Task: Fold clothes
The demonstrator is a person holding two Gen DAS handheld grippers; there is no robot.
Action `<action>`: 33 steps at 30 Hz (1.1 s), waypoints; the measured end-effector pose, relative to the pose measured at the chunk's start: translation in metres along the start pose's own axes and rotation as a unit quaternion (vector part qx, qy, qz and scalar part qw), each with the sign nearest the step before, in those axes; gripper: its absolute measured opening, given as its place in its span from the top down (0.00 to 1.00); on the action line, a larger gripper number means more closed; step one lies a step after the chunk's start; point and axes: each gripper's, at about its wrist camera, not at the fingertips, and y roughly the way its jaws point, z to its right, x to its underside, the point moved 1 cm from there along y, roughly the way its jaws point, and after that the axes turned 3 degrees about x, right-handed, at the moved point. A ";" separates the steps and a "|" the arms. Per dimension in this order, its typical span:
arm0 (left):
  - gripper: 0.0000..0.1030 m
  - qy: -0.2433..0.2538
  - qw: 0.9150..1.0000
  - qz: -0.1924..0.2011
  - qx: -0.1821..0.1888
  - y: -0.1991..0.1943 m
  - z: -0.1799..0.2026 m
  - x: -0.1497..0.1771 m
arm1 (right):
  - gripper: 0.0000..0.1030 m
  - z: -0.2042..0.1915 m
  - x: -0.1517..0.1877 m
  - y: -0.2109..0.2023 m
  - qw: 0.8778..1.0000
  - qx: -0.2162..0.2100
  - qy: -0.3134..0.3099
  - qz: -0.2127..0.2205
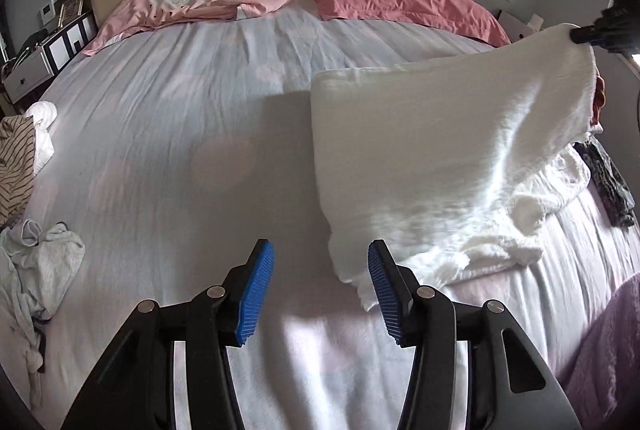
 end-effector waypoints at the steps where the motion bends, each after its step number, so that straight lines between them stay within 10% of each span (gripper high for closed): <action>1: 0.50 0.001 1.000 0.000 0.004 0.001 0.005 -0.005 | 0.94 0.009 0.001 -0.006 1.000 0.009 0.002 0.000; 9: 0.50 0.018 1.000 0.001 0.010 0.025 0.052 -0.045 | 0.94 0.094 0.015 -0.029 0.996 0.076 0.041 -0.014; 17: 0.50 -0.001 0.999 -0.042 -0.010 0.077 0.077 -0.051 | 0.94 0.189 0.032 0.047 0.988 0.096 0.106 -0.060; 26: 0.50 -0.024 0.995 -0.097 -0.010 0.113 0.073 -0.041 | 0.89 0.222 0.059 0.075 0.990 0.055 0.117 -0.058; 33: 0.50 -0.031 0.993 -0.109 -0.020 0.118 0.076 -0.038 | 0.65 0.236 0.083 0.055 0.993 0.026 0.110 -0.031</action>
